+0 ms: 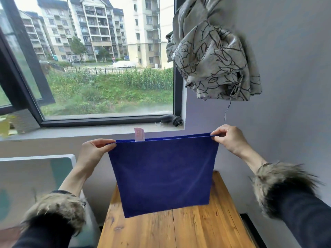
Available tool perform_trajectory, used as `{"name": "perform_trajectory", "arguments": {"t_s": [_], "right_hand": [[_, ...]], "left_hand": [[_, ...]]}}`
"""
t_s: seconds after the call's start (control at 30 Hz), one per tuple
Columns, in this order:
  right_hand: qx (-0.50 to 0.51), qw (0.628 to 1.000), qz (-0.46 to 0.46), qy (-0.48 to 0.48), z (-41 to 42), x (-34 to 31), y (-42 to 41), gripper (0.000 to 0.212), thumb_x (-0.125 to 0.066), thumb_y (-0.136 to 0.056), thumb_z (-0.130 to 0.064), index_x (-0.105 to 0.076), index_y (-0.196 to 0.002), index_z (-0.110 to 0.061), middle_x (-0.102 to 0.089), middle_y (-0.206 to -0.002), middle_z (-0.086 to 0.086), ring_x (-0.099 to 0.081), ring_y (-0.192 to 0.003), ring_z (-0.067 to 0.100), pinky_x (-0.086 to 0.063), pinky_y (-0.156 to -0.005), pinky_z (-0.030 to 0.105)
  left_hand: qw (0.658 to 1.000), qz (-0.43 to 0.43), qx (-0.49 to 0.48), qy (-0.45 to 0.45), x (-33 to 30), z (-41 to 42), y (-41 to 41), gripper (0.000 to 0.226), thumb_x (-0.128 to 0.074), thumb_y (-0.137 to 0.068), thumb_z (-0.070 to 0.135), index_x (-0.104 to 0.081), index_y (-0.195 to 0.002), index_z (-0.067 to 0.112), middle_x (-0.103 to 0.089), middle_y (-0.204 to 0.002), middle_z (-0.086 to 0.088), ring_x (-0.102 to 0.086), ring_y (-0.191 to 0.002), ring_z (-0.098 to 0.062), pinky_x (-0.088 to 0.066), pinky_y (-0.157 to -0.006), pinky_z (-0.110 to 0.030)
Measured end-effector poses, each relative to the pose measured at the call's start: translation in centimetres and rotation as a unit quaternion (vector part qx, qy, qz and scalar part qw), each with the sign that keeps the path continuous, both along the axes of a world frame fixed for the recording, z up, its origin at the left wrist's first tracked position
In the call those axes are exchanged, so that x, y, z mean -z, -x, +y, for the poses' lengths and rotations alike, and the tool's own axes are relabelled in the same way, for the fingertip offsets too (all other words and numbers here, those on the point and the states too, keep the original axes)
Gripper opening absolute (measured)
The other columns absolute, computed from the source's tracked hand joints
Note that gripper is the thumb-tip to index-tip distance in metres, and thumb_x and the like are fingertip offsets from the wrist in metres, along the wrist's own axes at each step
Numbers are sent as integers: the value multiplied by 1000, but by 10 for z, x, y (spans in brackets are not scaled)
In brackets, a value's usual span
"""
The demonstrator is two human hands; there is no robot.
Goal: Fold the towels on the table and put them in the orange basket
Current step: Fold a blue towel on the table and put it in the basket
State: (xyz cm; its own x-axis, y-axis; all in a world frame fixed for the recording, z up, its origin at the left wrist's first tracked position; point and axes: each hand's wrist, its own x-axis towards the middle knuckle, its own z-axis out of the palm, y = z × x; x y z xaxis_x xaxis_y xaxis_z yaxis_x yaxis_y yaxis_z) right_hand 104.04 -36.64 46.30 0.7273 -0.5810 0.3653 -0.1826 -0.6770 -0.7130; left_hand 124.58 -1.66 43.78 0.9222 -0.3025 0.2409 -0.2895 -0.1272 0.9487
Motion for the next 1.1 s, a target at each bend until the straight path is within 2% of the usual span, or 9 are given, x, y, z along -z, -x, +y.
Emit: {"name": "perform_trajectory", "arguments": {"t_s": [0.07,0.2,0.27,0.37,0.53,0.73,0.83,0.97,1.1], "right_hand": [[-8,999,-6,-34,1,-3,0,11,-68,-77,2,-72,-81,-8,-67,-88,8,-62,-81,21,-49,-80,28],[-32,991,-34,-123,4,-6,-3,11,-66,-79,5,-70,-83,-4,-68,-81,8,-60,-74,15,-45,-63,7],[-41,985,-52,-160,5,-5,-4,9,-67,-79,5,-70,-85,-1,-67,-76,4,-59,-70,10,-45,-61,5],[-58,973,-70,-214,6,-6,-6,15,-67,-78,6,-68,-76,-9,-67,-73,2,-60,-69,9,-49,-69,12],[-67,950,-109,-286,4,-5,-7,19,-67,-76,9,-67,-71,-9,-68,-63,-2,-63,-64,9,-54,-64,14],[-73,941,-119,-308,8,-3,-7,19,-63,-79,11,-67,-75,-7,-67,-75,8,-64,-71,15,-56,-72,17],[-82,931,-130,-331,11,-5,-6,19,-59,-80,13,-66,-77,-4,-67,-77,11,-64,-72,17,-56,-71,18],[-73,921,-149,-351,13,-7,-5,18,-59,-81,12,-60,-78,-5,-62,-79,10,-61,-73,17,-56,-69,19],[-73,940,-88,-323,8,1,-6,24,-57,-84,10,-60,-103,-3,-60,-93,12,-59,-82,19,-54,-72,18]], "left_hand": [[1000,0,3,-4,-2,3,-1,12,-72,-78,7,-73,-84,18,-72,-82,1,-64,-79,-10,-46,-78,-21],[1000,-4,-7,7,-5,4,-4,12,-70,-80,5,-72,-90,11,-70,-83,0,-62,-78,-10,-46,-78,-21],[1000,-7,-14,10,-5,3,-5,11,-68,-82,4,-71,-91,8,-69,-83,-2,-61,-78,-12,-46,-79,-22],[1000,-5,-17,5,-6,3,-6,10,-66,-83,2,-69,-91,7,-68,-83,-5,-59,-78,-14,-45,-81,-24],[1000,-6,-18,9,-6,6,-7,12,-67,-81,0,-69,-87,10,-67,-80,0,-59,-73,-7,-45,-69,-11],[1000,-6,-19,17,-3,7,-11,15,-68,-80,0,-69,-83,14,-68,-78,2,-60,-72,-6,-44,-69,-12],[999,-15,-22,39,-1,9,-13,18,-68,-81,1,-66,-89,17,-66,-81,0,-59,-75,-9,-44,-72,-17],[999,-42,-12,26,2,12,-15,18,-65,-84,3,-66,-99,12,-67,-83,3,-60,-75,-6,-48,-70,-11],[997,-67,-16,-45,10,13,-14,10,-64,-85,4,-69,-94,7,-69,-82,-2,-61,-75,-12,-48,-69,-9]]}}
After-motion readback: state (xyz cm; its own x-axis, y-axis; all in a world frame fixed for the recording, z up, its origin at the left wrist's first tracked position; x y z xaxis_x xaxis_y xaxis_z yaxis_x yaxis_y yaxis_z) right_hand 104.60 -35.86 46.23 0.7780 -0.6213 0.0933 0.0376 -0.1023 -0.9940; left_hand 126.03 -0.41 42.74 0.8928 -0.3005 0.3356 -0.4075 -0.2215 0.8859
